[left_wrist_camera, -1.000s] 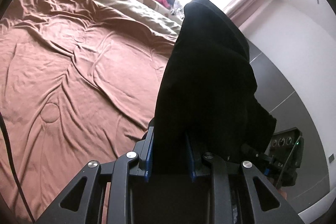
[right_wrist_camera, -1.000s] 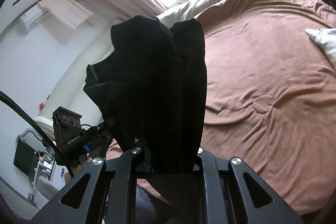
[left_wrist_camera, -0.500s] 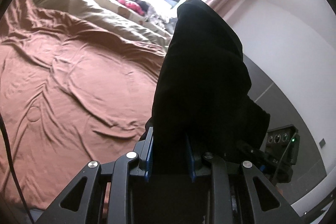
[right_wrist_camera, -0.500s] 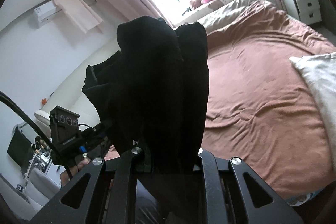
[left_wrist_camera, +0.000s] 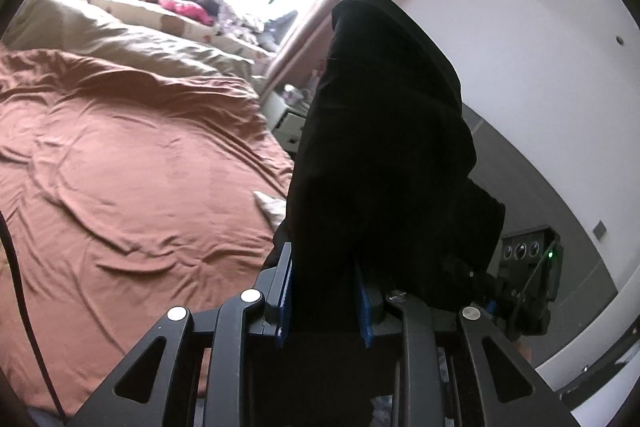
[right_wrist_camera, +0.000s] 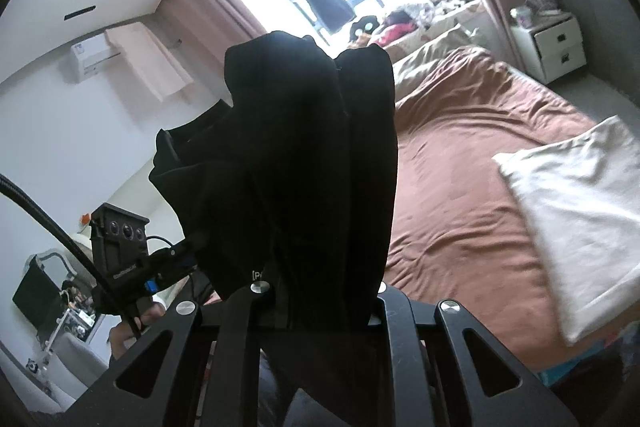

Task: Fold large clothes
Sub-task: 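Grasp the folded black shirt with both grippers and lift it off the bed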

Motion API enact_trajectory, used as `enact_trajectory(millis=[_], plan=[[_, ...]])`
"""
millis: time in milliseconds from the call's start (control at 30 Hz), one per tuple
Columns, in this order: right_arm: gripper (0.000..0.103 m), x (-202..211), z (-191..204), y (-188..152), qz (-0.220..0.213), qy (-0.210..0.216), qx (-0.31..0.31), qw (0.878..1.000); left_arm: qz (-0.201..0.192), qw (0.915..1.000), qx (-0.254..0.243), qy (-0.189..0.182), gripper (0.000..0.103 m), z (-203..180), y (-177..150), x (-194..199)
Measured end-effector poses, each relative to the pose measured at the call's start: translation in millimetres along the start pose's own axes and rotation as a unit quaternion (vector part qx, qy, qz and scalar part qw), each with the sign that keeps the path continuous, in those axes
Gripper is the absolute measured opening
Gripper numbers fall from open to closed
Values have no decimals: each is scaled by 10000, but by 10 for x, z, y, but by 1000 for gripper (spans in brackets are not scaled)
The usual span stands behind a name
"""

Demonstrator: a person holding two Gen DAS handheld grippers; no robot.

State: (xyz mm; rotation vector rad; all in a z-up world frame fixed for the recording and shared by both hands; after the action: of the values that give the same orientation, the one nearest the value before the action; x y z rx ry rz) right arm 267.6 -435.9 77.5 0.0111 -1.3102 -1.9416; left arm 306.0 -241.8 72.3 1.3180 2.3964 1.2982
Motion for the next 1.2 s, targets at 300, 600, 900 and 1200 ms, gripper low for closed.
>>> enact_trajectory(millis=[300, 600, 900, 1200], plan=[[12, 468, -443, 96, -383, -429, -55, 9983, 403, 9978, -294, -431, 28, -528, -38, -817], [12, 871, -656, 192, -617, -850, -139, 9944, 1063, 9875, -712, -922, 28, -1046, -184, -1660], [12, 984, -765, 269, -639, -1235, -181, 9901, 1550, 9771, -708, -1274, 28, -1229, -320, -2361], [12, 207, -949, 170, -284, -1447, -483, 9879, 1949, 9748, -293, -1045, 28, -732, -485, -3027]])
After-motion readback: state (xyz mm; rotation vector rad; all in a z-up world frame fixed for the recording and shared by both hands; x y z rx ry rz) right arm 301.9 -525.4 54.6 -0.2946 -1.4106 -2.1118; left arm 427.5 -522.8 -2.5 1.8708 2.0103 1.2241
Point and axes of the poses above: each gripper's, at about its wrist camera, not at the fingertips, and x roughly against the way its jaws point, z to its left, y to its top, the point moved 9 cm from there along -x, roughly the way its jaws point, and after that the axes turned 11 degrees about -y, right-handed, at the moved point
